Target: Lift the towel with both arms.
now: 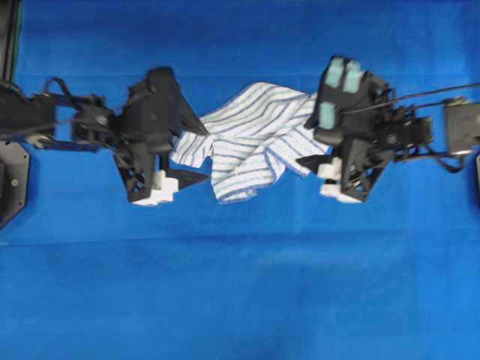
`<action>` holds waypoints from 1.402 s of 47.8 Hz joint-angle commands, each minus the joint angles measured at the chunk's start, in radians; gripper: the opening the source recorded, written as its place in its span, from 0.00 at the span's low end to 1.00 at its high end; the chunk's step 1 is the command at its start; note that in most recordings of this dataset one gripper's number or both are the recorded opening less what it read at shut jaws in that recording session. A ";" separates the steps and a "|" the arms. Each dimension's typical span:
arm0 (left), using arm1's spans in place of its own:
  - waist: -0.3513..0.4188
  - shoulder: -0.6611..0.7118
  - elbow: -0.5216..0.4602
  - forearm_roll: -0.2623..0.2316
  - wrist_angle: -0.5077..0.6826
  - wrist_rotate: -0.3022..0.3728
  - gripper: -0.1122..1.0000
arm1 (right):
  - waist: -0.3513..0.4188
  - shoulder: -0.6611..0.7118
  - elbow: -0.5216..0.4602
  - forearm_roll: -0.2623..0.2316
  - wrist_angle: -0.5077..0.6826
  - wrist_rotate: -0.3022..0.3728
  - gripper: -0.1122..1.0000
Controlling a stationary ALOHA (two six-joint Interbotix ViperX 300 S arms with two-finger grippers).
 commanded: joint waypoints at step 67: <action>-0.058 0.325 -0.008 -0.002 -0.196 -0.069 0.13 | -0.069 0.313 0.069 -0.005 -0.272 0.072 0.13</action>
